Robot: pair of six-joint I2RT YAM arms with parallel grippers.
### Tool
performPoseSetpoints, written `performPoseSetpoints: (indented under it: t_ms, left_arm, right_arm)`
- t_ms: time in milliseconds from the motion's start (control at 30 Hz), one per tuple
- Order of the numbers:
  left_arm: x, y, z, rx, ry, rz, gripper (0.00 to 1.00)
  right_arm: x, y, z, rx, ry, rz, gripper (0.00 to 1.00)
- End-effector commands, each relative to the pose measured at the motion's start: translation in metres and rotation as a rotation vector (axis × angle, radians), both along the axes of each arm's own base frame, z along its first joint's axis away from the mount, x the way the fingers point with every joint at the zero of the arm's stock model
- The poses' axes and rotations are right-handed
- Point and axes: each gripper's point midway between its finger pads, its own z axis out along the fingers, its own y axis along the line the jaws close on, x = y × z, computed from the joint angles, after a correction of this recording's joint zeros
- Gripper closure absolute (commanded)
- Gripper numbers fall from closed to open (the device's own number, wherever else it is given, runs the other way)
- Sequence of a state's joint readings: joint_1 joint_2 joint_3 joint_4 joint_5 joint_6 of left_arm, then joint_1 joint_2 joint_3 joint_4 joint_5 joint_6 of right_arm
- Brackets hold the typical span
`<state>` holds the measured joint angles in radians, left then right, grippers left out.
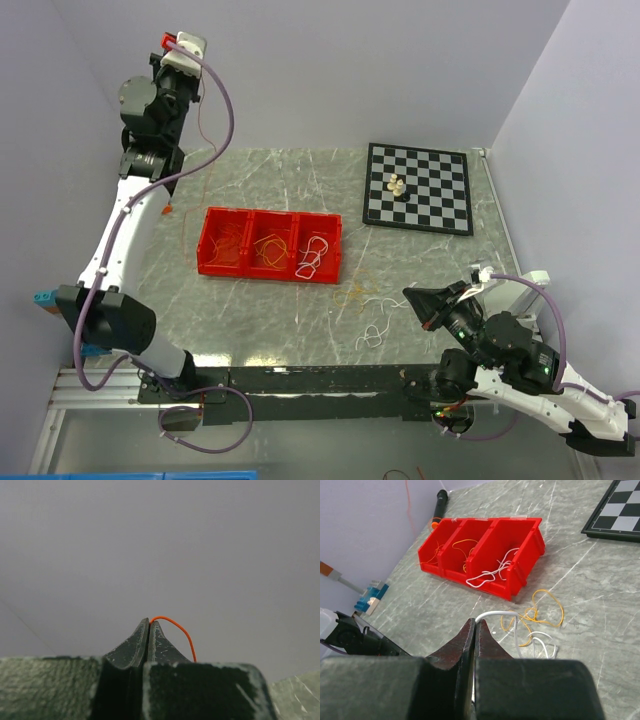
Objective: Untangle the cables
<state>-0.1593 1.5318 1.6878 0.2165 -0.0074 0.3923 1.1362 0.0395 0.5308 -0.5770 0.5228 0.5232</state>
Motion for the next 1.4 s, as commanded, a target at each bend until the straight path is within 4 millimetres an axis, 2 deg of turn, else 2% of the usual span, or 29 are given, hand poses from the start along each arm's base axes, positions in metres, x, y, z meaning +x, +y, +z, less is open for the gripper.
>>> performPoseSetpoints:
  t_ms: [0, 100, 133, 167, 200, 300, 400, 500, 600, 667, 833, 1067, 1167, 1367]
  left_arm:
    - [-0.012, 0.004, 0.033, -0.068, -0.034, -0.009, 0.99]
    - [-0.008, 0.001, 0.047, -0.105, -0.028, -0.029, 0.99]
    - [-0.012, -0.001, 0.063, -0.123, -0.053, -0.044, 0.99]
    - [-0.011, -0.004, 0.070, -0.133, -0.054, -0.053, 0.99]
    - [-0.012, -0.008, 0.080, -0.135, -0.064, -0.063, 0.99]
    - [-0.014, -0.028, 0.092, -0.108, -0.067, -0.072, 0.99]
    - [-0.034, -0.043, 0.111, -0.078, -0.145, -0.090, 0.99]
    - [-0.060, -0.061, 0.121, -0.058, -0.191, -0.139, 0.99]
    - [-0.065, -0.078, 0.108, -0.053, -0.137, -0.202, 0.99]
    - [-0.061, -0.083, 0.097, -0.053, -0.114, -0.211, 0.99]
    - [-0.025, -0.089, 0.060, -0.068, 0.017, -0.182, 0.99]
    - [-0.001, -0.098, 0.024, -0.133, 0.158, -0.218, 0.99]
    - [0.001, -0.104, 0.019, -0.152, 0.175, -0.243, 0.99]
    - [0.001, -0.116, 0.030, -0.177, 0.175, -0.293, 0.99]
  right_arm:
    - [-0.002, -0.005, 0.018, 0.061, -0.035, 0.001, 1.00]
    - [-0.002, -0.003, 0.015, 0.061, -0.028, 0.002, 1.00]
    - [-0.001, -0.002, 0.015, 0.059, -0.028, 0.002, 1.00]
    - [-0.001, -0.002, 0.014, 0.054, -0.027, 0.003, 1.00]
    - [-0.001, -0.002, 0.016, 0.056, -0.029, 0.002, 1.00]
    - [-0.001, -0.001, 0.019, 0.049, -0.032, 0.002, 1.00]
    - [0.000, -0.001, 0.020, 0.046, -0.035, 0.000, 1.00]
    - [0.000, -0.002, 0.020, 0.052, -0.035, -0.001, 1.00]
    - [-0.001, -0.003, 0.020, 0.056, -0.037, -0.002, 1.00]
    - [-0.001, -0.003, 0.020, 0.053, -0.038, 0.000, 1.00]
    - [-0.001, -0.005, 0.025, 0.045, -0.039, -0.003, 1.00]
    - [-0.002, -0.010, 0.021, 0.055, -0.032, -0.016, 1.00]
    - [-0.002, -0.011, 0.019, 0.055, -0.027, -0.018, 1.00]
    - [-0.002, -0.011, 0.022, 0.052, -0.033, -0.018, 1.00]
